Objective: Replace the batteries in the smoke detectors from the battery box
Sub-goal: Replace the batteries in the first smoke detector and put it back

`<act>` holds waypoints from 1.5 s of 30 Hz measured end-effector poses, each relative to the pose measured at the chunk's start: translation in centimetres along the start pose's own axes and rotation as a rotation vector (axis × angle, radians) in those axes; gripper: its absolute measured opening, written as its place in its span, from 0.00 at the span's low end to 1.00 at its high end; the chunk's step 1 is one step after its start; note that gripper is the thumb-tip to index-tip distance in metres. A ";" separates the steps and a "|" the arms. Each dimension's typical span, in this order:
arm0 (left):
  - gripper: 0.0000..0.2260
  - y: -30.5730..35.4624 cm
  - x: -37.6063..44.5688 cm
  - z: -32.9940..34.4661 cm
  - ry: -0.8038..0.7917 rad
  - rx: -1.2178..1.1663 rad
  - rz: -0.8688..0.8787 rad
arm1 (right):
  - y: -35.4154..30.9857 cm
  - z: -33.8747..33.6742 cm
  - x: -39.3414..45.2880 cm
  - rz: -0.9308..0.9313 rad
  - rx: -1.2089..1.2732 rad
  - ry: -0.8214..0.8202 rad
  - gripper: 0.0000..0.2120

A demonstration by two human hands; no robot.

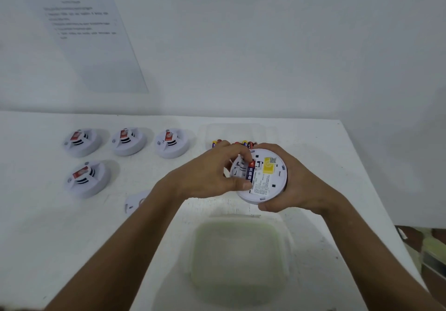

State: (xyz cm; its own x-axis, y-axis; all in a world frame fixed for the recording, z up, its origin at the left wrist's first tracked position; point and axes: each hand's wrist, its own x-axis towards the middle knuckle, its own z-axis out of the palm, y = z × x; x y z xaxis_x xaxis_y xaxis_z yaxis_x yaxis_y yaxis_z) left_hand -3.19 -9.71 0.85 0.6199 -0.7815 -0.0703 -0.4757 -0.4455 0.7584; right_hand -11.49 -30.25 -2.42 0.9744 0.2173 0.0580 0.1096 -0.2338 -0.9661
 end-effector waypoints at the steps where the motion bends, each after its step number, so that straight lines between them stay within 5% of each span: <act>1: 0.17 0.1 0.1 0.1 -0.010 0.010 -0.008 | 0.1 0.0 0.1 -0.007 -0.008 -0.009 0.46; 9: 0.17 -0.1 1.4 0.2 0.095 0.084 -0.019 | 1.0 0.4 1.4 -0.022 -0.001 -0.017 0.45; 14: 0.08 -0.7 1.9 0.4 0.342 -0.021 -0.006 | 1.3 0.1 2.3 -0.012 -0.012 0.021 0.45; 18: 0.09 -1.6 2.4 -0.1 0.346 -0.154 -0.051 | 1.4 -0.5 2.8 0.012 -0.022 0.013 0.45; 29: 0.09 -2.4 3.0 0.2 0.391 0.222 -0.002 | 2.5 -0.2 4.1 0.017 -0.023 0.052 0.45; 35: 0.09 -2.7 2.9 -1.1 0.574 -0.231 -0.136 | 2.4 -1.1 3.0 0.029 -0.043 0.098 0.44; 37: 0.08 -3.7 2.6 -1.7 0.625 -0.220 -0.236 | 2.3 -1.9 2.3 0.034 -0.057 0.113 0.44; 45: 0.06 -7.1 2.1 0.5 0.358 0.146 -0.476 | 3.2 -2.3 1.4 0.095 -0.119 0.074 0.46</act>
State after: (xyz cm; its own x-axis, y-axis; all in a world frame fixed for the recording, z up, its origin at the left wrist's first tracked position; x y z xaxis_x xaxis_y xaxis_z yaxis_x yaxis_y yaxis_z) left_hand 1.13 -8.41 -4.99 0.9445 -0.2982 -0.1380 -0.1602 -0.7846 0.5990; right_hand -9.29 -32.86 -4.81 0.9928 0.1197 -0.0096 0.0346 -0.3616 -0.9317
